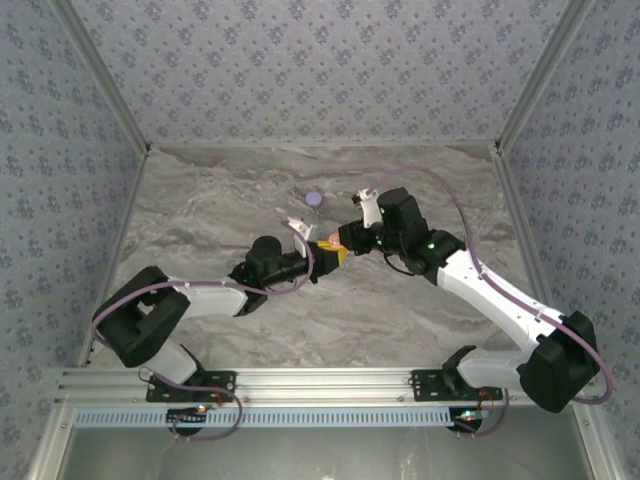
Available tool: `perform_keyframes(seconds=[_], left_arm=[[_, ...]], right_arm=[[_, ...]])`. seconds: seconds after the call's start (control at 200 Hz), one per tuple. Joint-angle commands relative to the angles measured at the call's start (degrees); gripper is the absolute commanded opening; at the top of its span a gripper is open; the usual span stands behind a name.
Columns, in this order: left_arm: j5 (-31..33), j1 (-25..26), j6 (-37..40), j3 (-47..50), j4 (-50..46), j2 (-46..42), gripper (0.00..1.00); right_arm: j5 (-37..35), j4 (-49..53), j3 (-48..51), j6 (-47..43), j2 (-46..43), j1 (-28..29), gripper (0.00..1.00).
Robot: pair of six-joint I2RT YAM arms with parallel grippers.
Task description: Insert the wireless bluetooth earbuds into the charging case
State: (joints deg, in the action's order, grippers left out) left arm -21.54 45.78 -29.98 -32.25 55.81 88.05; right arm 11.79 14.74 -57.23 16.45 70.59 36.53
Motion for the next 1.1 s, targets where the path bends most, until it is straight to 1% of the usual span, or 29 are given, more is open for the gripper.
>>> perform_keyframes(seconds=[0.0,0.82,1.094], left_arm=[[-1.53,0.41,-0.78,-1.19,3.07,-1.97,0.00],[-2.42,0.42,-1.47,-2.35,1.84,-1.78,0.00],[-1.23,0.41,-1.56,-2.18,1.42,-2.24,0.00]], right_arm=[[-0.09,-0.59,0.50,-0.98,-1.40,0.47,0.24],[0.47,-0.96,0.53,-1.28,-0.45,0.79,0.24],[0.36,-0.24,0.54,-1.85,-0.37,1.06,0.24]])
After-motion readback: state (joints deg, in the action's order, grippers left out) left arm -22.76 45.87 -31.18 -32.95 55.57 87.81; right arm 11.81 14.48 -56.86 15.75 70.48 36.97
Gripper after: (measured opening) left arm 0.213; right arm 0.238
